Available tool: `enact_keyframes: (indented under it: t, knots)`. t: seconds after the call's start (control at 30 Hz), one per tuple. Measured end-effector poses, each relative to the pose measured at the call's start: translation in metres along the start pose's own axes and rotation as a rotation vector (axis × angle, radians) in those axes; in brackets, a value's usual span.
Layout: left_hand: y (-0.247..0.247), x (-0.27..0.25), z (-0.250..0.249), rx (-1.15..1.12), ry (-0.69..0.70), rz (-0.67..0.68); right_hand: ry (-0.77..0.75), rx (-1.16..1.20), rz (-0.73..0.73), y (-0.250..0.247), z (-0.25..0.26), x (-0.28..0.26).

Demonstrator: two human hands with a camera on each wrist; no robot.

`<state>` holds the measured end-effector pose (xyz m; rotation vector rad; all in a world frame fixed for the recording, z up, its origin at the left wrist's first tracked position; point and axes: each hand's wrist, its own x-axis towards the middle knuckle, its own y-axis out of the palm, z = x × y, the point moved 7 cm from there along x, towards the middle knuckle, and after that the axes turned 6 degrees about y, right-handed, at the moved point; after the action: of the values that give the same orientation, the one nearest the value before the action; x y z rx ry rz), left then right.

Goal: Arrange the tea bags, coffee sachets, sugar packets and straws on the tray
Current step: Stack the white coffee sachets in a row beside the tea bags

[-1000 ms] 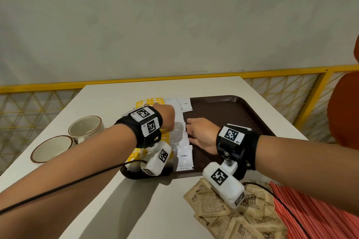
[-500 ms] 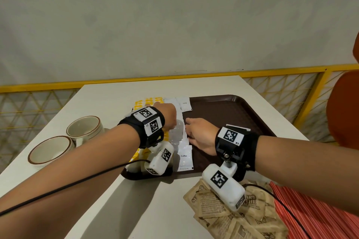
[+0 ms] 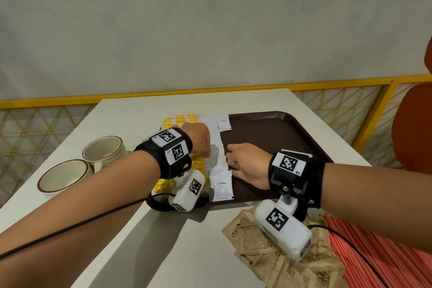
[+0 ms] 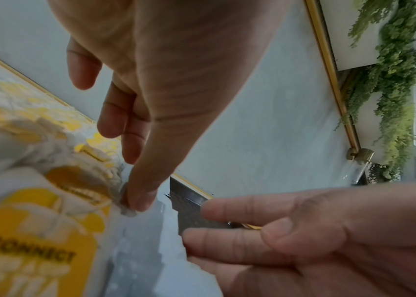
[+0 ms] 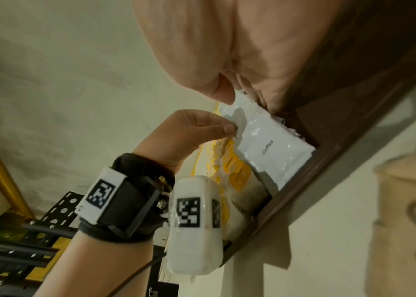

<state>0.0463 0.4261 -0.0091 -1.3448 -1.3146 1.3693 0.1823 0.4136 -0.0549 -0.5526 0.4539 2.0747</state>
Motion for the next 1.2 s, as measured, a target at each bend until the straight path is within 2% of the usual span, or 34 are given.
enact_keyframes:
  t: [0.1, 0.47, 0.67, 0.73, 0.87, 0.97, 1.07, 1.2]
  knots:
    - [0.001, -0.002, -0.003, 0.051, -0.011, 0.000, -0.084, -0.197, -0.003, 0.003, 0.005, -0.002]
    - [0.002, -0.003, -0.011, 0.035, 0.019, 0.020, -0.050, -0.071, 0.002, -0.003, -0.001, 0.005]
    - [0.000, -0.004, -0.007, -0.052, 0.035, -0.004, -0.070, -0.118, -0.011, -0.014, 0.001, -0.008]
    - [0.001, -0.005, -0.008, -0.063, 0.068, 0.017, -0.099, -0.244, -0.017, -0.018, 0.002, -0.016]
    - [0.006, -0.007, -0.014, -0.053, 0.114, 0.098, -0.249, -0.735, -0.045, -0.016, 0.015, -0.037]
    - [0.009, -0.006, -0.018, -0.044, 0.123, 0.125, -0.304, -1.025, 0.081, 0.000, 0.014, -0.045]
    - [0.013, -0.004, -0.020, -0.018, 0.109, 0.145, -0.320, -1.187, 0.119, 0.010, 0.011, -0.045]
    - [0.016, -0.004, -0.022, -0.005, 0.103, 0.152, -0.298, -1.224, 0.143, 0.011, 0.007, -0.040]
